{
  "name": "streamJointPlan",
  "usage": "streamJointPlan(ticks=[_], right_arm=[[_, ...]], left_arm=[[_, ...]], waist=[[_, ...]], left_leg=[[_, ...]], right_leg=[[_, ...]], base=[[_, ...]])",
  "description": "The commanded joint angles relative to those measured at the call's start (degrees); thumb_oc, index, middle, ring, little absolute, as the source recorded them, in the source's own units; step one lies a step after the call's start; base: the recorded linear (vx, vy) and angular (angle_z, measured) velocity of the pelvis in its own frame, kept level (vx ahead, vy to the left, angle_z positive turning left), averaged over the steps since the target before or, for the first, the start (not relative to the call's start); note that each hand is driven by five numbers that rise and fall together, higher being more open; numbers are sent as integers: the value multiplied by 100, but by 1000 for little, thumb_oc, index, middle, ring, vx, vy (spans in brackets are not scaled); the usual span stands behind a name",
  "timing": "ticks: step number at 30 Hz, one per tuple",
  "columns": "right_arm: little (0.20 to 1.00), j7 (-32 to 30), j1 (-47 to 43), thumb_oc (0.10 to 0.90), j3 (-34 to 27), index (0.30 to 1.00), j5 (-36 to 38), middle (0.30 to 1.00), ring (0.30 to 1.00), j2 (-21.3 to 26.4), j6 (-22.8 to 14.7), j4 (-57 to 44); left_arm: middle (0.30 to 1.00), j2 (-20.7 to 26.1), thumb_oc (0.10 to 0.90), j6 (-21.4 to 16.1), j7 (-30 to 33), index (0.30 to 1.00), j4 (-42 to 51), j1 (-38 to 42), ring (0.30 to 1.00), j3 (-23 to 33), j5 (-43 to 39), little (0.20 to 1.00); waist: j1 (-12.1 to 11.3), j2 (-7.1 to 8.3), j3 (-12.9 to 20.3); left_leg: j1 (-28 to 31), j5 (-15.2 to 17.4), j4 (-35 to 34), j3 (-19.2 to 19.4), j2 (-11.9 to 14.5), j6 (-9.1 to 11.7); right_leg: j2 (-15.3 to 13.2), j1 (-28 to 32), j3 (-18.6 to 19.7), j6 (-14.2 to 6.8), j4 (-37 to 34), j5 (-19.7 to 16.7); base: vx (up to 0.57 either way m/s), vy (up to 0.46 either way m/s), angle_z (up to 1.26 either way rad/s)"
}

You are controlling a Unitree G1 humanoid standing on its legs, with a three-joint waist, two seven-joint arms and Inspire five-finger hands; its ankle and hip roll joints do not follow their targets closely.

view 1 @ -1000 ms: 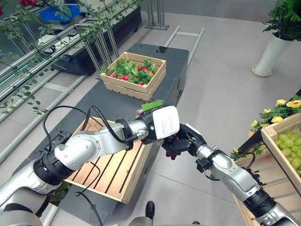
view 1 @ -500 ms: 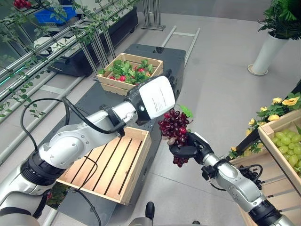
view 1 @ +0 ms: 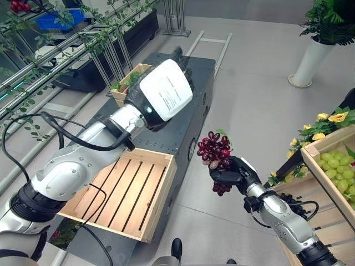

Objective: Pick up the fruits from the basket on one side to the basket on the other side

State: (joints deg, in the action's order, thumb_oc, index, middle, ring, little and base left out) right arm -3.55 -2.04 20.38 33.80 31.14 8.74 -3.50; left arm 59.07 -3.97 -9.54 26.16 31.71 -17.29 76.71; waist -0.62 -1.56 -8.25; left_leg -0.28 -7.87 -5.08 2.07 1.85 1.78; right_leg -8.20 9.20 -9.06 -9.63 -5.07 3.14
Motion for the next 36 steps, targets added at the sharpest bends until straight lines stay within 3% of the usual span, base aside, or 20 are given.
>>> streamJointPlan(ticks=[1, 4, 8, 12, 15, 20, 22, 25, 30, 33, 36], right_arm=[[300, -88, -303, 400, -305, 300, -46, 300, 300, -58, -1124, -883], [300, -181, -254, 400, -342, 300, 10, 300, 300, -114, -1208, -879], [300, -306, -166, 400, -383, 300, 11, 300, 300, -230, -1243, -780], [300, -344, -113, 400, -380, 300, 10, 300, 300, -380, -1336, -600], [300, -449, -109, 400, -333, 300, 34, 300, 300, -537, -1498, -387], [300, -622, -89, 400, -278, 300, -20, 300, 300, -822, -1737, -132], [300, -665, -116, 400, -278, 300, -27, 300, 300, -846, -1760, -95], [300, -673, -369, 400, -252, 300, 7, 300, 300, -852, -1964, 167], [300, -579, -1076, 400, -331, 300, 167, 300, 300, -812, -2277, 655], [300, -502, -1142, 400, -351, 300, 134, 300, 300, -792, -2330, 739], [300, -92, -967, 400, -366, 300, 63, 300, 300, -754, -2310, 713]], left_arm=[[900, 98, 800, 976, 831, 900, -270, 130, 900, 653, -502, 900], [900, 135, 800, 1125, 1612, 900, -369, -120, 900, 941, -1344, 900], [900, -39, 800, 918, 2693, 900, -529, -556, 900, 1357, -2368, 900], [900, -554, 800, 576, 3401, 900, -720, -933, 900, 1578, -3239, 900], [900, -1190, 800, 164, 3913, 900, -1030, -1129, 900, 1575, -4474, 900], [900, -2097, 800, -747, 3821, 900, -1357, -1479, 900, 1551, -6119, 900], [900, -2263, 800, -873, 3704, 900, -1453, -1512, 900, 1474, -6500, 900], [900, -2480, 800, -1067, 3608, 900, -1703, -1408, 900, 1114, -7036, 900], [900, -2804, 800, -1518, 3564, 900, -2225, -1026, 900, 699, -7739, 900], [900, -2974, 800, -1606, 3669, 900, -2320, -1031, 900, 560, -7871, 900], [900, -3145, 800, -1691, 3739, 900, -2311, -1441, 900, 563, -8020, 900]], waist=[[88, 146, 811], [81, 151, 826], [94, 164, 839], [131, 187, 828], [166, 214, 789], [199, 238, 695], [209, 238, 650], [229, 224, 428], [268, 254, -289], [290, 226, -492], [243, 205, -569]], left_leg=[[513, 946, 8, 271, -283, -37], [505, 950, 8, 277, -278, -40], [497, 950, 8, 291, -252, -50], [495, 973, 8, 312, -236, -56], [538, 997, 8, 360, -226, -79], [495, 1007, 8, 408, -214, -92], [464, 1005, 8, 451, -214, -95], [327, 933, 8, 569, -207, -98], [-334, 999, 703, 664, -217, -47], [-492, 994, 875, 556, -276, -51], [-463, 1084, 1027, -1, -504, -122]], right_leg=[[299, -534, 64, 127, 7, -586], [320, -537, 84, 140, 7, -576], [346, -552, 115, 168, 7, -575], [374, -568, 147, 190, 7, -565], [392, -573, 180, 208, 7, -551], [465, -629, 222, 255, 7, -519], [491, -684, 244, 270, 17, -514], [572, -944, 320, 313, 146, -488], [640, -1418, 353, 441, 504, -441], [641, -1498, 432, 486, 577, -468], [647, -1367, 849, 509, 448, -567]], base=[[6, 18, -11], [9, 18, -9], [18, 14, -12], [19, 1, -16], [23, -12, -14], [-6, -26, -27], [-95, -30, -27], [-181, -23, -22], [-243, -14, -34], [-98, 80, -28], [64, 217, -35]])
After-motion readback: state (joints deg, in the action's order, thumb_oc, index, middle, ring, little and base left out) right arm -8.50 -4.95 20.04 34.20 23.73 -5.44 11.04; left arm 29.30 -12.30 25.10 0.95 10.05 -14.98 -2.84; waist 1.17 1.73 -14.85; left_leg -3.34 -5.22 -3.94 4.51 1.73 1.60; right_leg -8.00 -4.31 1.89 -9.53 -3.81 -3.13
